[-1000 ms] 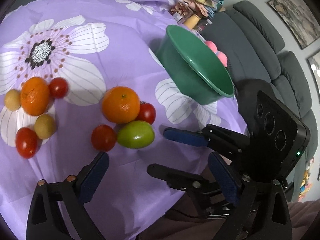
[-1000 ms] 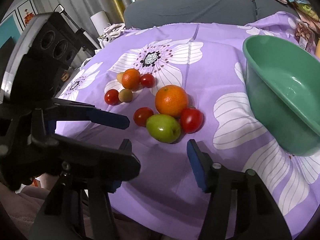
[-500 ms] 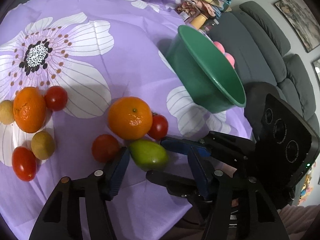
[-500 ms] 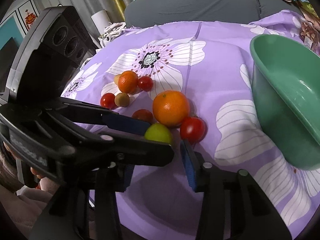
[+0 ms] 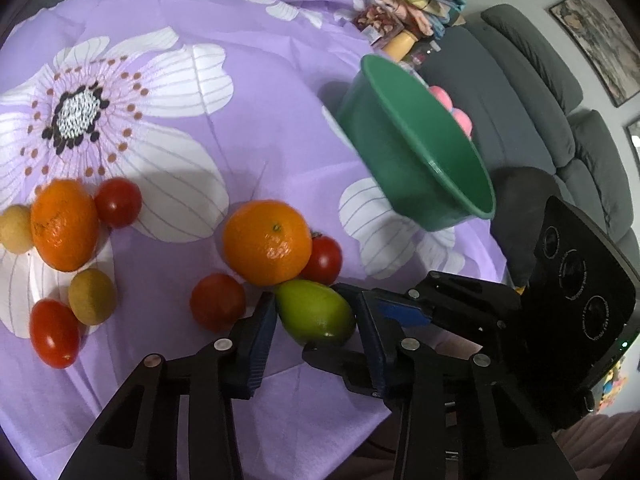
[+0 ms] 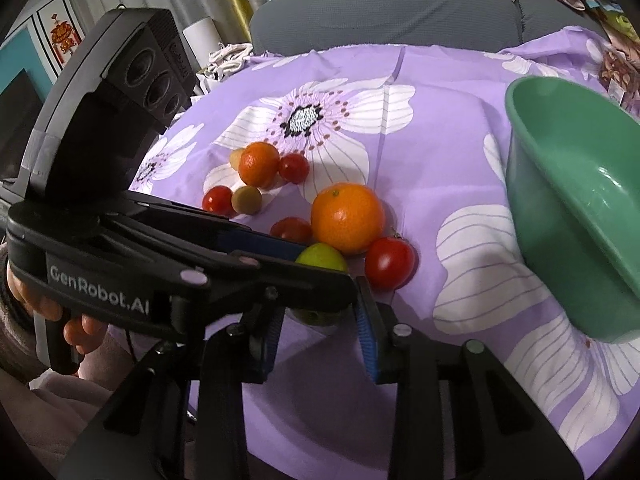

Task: Organize fruits
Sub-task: 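Close both grippers on the second mango and lift it, then lower the mango into the green bowl and open both grippers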

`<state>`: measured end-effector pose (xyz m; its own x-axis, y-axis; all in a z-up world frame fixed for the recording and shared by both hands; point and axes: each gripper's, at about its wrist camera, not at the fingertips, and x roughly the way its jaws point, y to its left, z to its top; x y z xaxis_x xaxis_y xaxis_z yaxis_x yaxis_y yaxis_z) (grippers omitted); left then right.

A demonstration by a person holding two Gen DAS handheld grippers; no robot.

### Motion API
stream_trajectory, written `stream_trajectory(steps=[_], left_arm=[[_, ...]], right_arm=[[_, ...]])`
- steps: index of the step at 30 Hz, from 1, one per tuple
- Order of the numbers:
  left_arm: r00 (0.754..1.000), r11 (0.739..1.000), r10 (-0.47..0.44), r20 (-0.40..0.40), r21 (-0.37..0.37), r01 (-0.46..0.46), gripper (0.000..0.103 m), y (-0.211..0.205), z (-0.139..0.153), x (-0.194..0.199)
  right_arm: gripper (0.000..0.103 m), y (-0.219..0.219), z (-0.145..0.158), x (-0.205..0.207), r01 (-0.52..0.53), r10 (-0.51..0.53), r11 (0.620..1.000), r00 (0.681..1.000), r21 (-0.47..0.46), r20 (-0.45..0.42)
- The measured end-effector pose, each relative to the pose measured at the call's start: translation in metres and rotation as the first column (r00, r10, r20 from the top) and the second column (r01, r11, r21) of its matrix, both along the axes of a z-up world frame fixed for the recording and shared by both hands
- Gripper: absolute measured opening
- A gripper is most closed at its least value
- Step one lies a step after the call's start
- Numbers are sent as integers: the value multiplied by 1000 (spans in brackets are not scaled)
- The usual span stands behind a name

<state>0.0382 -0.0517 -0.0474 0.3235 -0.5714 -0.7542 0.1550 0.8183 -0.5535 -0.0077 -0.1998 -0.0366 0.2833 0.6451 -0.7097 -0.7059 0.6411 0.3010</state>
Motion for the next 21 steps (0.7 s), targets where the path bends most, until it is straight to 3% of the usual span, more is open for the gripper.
stream_trajectory(steps=[11,21], left_arm=[[994,999,-35,106,25,32,41,-18,45,8],[973,988,-139,186,90,124,41,-68,81,42]], right_arm=[[34,-20,38,-4,54,-61,996,993,66,105],[34,-64,64,12,144,-167,980,969,136,183]])
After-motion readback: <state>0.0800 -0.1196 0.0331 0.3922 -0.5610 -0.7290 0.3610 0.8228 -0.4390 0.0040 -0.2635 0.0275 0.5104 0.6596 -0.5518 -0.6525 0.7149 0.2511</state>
